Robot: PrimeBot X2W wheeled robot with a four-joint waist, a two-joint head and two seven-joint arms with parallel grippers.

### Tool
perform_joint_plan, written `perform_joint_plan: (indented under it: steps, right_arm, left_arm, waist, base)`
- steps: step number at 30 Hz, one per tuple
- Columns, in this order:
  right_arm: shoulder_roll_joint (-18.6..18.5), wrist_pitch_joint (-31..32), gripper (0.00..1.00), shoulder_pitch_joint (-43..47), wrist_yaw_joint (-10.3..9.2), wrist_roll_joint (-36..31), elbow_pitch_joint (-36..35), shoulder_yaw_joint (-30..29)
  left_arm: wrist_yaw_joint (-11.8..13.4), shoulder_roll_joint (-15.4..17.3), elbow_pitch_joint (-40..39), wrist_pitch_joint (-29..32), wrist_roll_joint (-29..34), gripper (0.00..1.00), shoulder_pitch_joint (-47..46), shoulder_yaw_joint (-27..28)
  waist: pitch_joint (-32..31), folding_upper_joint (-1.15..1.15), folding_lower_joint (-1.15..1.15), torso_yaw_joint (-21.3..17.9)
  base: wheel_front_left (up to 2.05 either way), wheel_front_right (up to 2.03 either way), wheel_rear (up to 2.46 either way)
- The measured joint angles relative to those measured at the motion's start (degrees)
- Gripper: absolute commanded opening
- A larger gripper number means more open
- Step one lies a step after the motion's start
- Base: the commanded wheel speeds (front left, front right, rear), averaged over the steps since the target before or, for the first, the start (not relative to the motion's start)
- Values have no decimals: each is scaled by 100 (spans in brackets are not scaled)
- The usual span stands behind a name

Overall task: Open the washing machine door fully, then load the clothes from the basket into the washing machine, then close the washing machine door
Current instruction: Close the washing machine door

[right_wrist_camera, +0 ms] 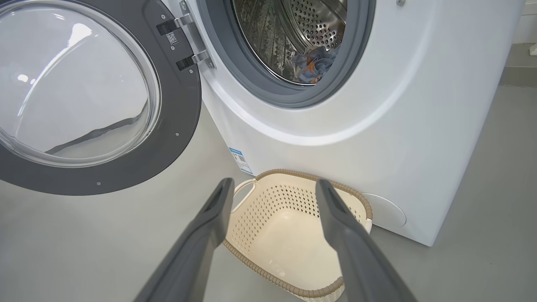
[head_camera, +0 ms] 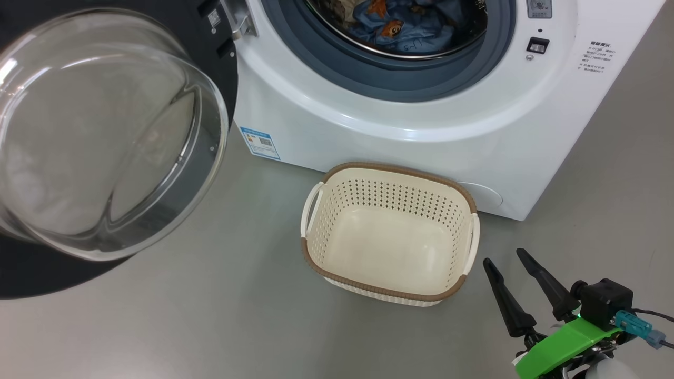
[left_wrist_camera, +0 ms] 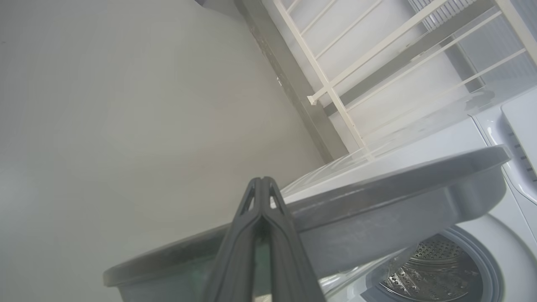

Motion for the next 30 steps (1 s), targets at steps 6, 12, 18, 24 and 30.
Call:
perform_joint_plan:
  steps: [6,12,18,24,30]
  right_arm:
    - [38,0,100,1,0,0,11,-3]
    - [55,0,100,4,0,0,11,-18]
    - [55,0,100,46,0,0,8,-59]
    - [66,0,100,58,0,1,8,-113]
    - [127,0,100,196,0,1,-4,-149]
  left_arm:
    - [0,75,-324,281,-190,0,232,-63]
    - [25,168,-699,570,-297,0,487,-100]
    - [42,233,-1129,876,-516,0,705,-119]
    - [32,132,-1584,1349,-706,0,791,-268]
    - [32,89,-2033,1764,-927,0,1090,-332]
  waist:
    - [-58,0,0,-7]
    - [-105,0,0,-21]
    - [-191,0,0,-24]
    - [-295,0,0,-23]
    - [-399,0,0,-43]
  base:
    - [0,0,0]
    - [0,0,0]
    - [0,0,0]
    - [0,0,0]
    - [0,0,0]
